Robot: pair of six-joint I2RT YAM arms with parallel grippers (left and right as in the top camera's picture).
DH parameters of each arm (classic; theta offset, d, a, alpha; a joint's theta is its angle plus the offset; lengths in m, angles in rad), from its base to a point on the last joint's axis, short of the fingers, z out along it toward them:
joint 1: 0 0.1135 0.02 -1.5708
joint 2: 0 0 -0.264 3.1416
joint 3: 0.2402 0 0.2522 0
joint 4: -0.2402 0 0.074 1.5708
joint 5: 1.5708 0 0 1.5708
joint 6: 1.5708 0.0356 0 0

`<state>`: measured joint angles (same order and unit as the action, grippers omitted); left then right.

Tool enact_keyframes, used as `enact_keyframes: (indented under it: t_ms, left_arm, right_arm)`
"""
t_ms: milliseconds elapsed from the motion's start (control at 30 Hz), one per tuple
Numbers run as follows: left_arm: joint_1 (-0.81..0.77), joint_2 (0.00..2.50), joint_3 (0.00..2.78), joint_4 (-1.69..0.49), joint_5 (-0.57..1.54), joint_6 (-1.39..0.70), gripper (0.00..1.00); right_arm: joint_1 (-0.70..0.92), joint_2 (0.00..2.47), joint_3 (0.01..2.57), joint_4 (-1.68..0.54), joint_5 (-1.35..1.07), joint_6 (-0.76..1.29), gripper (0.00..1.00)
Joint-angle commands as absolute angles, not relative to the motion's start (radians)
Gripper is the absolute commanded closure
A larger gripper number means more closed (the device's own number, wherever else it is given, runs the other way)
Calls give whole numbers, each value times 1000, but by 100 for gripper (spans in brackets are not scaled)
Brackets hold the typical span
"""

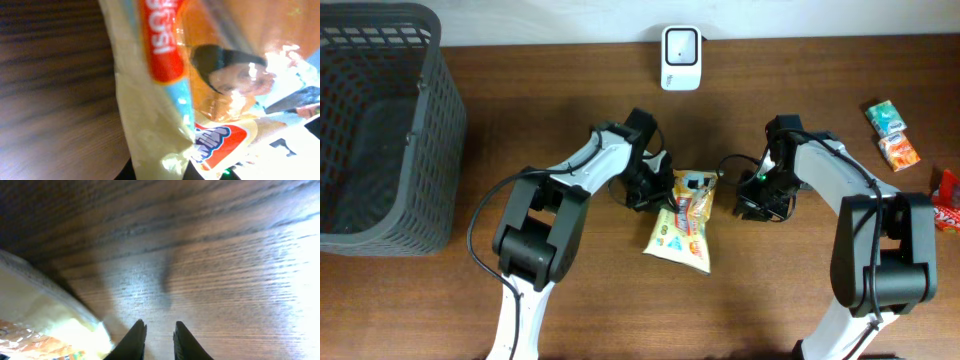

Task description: Scan the item barcode

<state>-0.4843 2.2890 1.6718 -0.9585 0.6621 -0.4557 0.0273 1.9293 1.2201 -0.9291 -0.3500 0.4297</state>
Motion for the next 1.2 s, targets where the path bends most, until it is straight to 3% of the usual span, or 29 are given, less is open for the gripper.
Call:
enact_keyframes:
  t_ms: [0, 100, 300, 500, 633, 1067, 1167]
  left_arm:
    - [-484, 2252, 1848, -1119, 200, -425, 100]
    - [-484, 2205, 1985, -1236, -24, -425, 100]
    - [-484, 2122, 2148, -1387, -605, -425, 100]
    - [-484, 2129, 2134, -1418, -863, -425, 100]
    - [-491, 2148, 2092, -1400, -876, -424, 100]
    - [-675, 2297, 2011, -1329, -698, -425, 100]
    - [-712, 2297, 2011, -1305, -614, -425, 94]
  right_arm:
    - [24, 1920, 1236, -912, -304, 424, 72]
    - [25, 1920, 1236, -900, -300, 423, 48]
    - [25, 1920, 1236, -902, -298, 423, 46]
    - [25, 1917, 1296, -1107, -109, 423, 46]
    - [25, 1911, 1408, -1311, 13, 422, 46]
    - [25, 1607, 1596, -1446, 13, 399, 43]
    - [25, 1539, 1596, -1472, 13, 399, 43]
